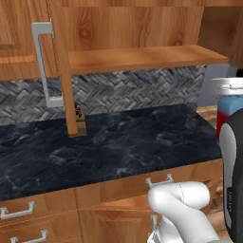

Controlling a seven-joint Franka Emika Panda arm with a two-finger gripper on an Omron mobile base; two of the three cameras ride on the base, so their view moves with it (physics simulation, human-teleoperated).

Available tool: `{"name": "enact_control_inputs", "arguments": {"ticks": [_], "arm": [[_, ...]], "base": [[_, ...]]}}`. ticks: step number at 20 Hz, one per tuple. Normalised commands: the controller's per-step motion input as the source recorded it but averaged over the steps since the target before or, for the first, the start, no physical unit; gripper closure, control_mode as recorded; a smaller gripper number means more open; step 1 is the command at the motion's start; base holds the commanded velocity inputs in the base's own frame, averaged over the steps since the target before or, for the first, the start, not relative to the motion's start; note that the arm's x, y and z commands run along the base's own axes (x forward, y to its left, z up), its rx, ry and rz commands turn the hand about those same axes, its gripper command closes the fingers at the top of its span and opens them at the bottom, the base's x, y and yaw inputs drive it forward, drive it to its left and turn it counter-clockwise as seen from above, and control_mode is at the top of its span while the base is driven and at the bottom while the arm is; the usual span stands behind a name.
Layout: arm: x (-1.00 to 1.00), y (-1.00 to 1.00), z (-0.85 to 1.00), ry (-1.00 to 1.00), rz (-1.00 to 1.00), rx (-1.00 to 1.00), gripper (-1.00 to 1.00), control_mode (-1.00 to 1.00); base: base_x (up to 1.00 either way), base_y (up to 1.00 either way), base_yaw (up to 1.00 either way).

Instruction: Get the candle and the liquor from the cabinet and move them to the dining counter.

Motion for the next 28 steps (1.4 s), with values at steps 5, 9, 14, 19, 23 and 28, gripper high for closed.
{"name": "enact_control_inputs", "arguments": {"ticks": [5, 9, 14, 19, 23, 28], "arm": [[0.00, 0.00, 0.00, 0.00, 0.00, 0.00, 1.00, 1.00], [0.00, 0.00, 0.00, 0.00, 0.00, 0.00, 1.00, 1.00], [0.00, 0.00, 0.00, 0.00, 0.00, 0.00, 1.00, 1.00], [0.00, 0.00, 0.00, 0.00, 0.00, 0.00, 1.00, 1.00], [0.00, 0.00, 0.00, 0.00, 0.00, 0.00, 1.00, 1.00], [0.00, 0.00, 0.00, 0.00, 0.00, 0.00, 1.00, 1.00]], "base": [[-0.77, -0.24, -0.68], [-0.22, 0.00, -0.96], [0.00, 0.00, -1.00], [0.00, 0.00, -1.00], [0.00, 0.00, -1.00], [0.00, 0.00, -0.96]]}}
